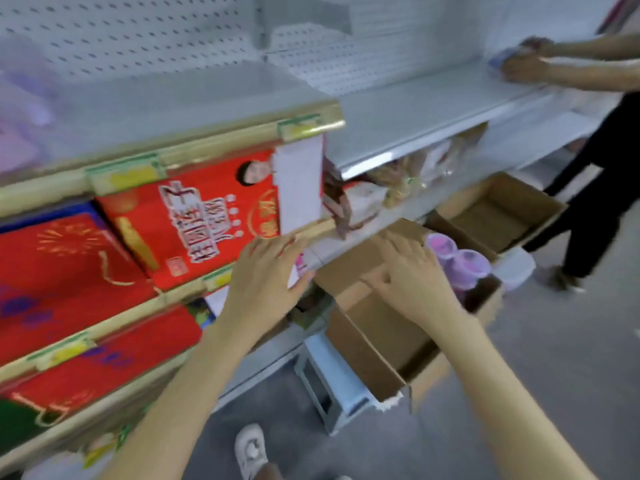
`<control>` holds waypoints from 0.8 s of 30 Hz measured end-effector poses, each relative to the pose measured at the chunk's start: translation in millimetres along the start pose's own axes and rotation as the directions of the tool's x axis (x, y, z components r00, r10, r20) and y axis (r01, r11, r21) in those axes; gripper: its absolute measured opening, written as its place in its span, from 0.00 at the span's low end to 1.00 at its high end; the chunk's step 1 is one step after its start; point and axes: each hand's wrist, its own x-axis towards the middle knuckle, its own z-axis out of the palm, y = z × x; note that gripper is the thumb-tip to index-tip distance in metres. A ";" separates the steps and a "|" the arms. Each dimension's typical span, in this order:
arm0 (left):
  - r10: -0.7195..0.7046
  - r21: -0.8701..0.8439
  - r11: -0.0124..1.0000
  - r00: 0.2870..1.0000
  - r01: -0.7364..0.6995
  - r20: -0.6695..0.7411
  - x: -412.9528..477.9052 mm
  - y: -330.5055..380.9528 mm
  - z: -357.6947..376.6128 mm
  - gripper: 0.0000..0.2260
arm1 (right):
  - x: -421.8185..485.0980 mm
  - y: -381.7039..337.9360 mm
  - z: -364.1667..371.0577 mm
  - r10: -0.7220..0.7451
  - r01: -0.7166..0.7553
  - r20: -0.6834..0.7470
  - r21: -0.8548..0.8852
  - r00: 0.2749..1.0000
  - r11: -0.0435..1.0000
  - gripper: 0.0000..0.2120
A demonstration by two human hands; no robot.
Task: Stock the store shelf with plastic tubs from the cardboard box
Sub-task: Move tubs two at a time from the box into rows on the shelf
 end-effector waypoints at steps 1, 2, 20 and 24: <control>0.000 -0.021 1.000 1.000 0.001 0.028 -1.4 14.7 15.6 0.22 | -15.0 12.8 10.4 0.063 -0.063 0.006 0.025 0.998 0.998 0.32; -0.003 -0.047 0.999 0.998 0.006 0.056 -2.5 28.3 31.7 0.22 | -28.7 24.3 22.3 0.114 -0.114 0.002 0.045 0.993 0.992 0.32; 0.128 -0.358 0.933 0.899 0.033 0.418 56.6 102.5 191.9 0.27 | -45.3 132.8 114.9 0.639 -0.668 0.197 0.164 0.743 0.726 0.34; 0.133 -0.352 0.935 0.878 0.043 0.460 91.7 105.5 211.6 0.26 | -23.0 162.4 122.6 0.683 -0.725 0.243 0.243 0.689 0.644 0.34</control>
